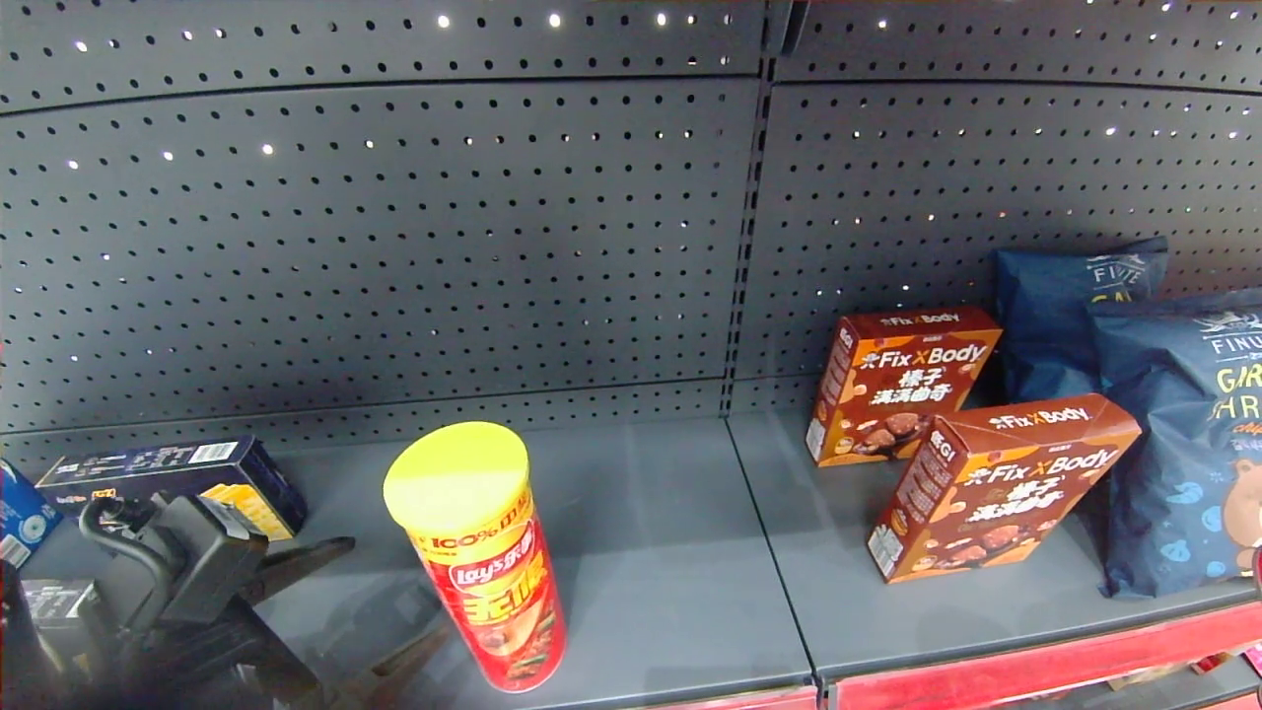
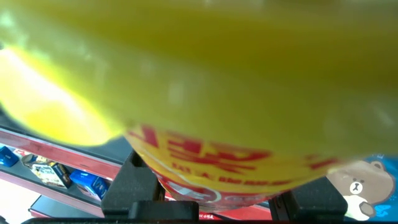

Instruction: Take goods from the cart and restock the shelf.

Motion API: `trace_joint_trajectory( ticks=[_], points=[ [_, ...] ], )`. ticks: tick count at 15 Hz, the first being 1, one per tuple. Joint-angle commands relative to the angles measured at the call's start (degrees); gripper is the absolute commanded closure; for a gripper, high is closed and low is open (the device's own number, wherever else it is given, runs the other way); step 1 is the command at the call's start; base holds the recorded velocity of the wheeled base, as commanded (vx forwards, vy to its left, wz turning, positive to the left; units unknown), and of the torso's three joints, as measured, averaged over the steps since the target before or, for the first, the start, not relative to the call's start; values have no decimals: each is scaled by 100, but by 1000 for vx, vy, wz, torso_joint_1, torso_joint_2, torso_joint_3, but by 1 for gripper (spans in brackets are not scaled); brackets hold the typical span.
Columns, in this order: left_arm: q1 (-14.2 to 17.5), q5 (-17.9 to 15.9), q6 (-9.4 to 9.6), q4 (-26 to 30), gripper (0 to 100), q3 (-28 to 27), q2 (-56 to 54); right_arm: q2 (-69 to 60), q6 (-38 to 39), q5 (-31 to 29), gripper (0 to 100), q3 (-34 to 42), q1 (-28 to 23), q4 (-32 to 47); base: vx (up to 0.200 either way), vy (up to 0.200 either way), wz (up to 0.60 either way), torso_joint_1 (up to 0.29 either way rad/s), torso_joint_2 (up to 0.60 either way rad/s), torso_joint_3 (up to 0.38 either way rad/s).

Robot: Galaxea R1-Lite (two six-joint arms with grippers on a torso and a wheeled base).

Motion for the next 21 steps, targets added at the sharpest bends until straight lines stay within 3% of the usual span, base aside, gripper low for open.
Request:
trace_joint_trajectory(
  ticks=[1,9,11,13,21],
  points=[
    [15,10,-9,-6,0,-164,129,4,-2,1,100,4,3,2,0,0,0,0,0,0],
    [15,10,-9,-15,0,-621,516,-5,-2,1,100,13,3,2,0,0,0,0,0,0],
    [51,141,17,-15,0,-612,499,-5,-2,1,100,22,3,2,0,0,0,0,0,0],
    [174,168,43,-15,0,-560,419,-14,-2,1,100,13,3,2,0,0,0,0,0,0],
    [182,194,87,46,0,-560,-653,57,-11,1,100,4,12,2,0,0,0,0,0,0]
  ],
)
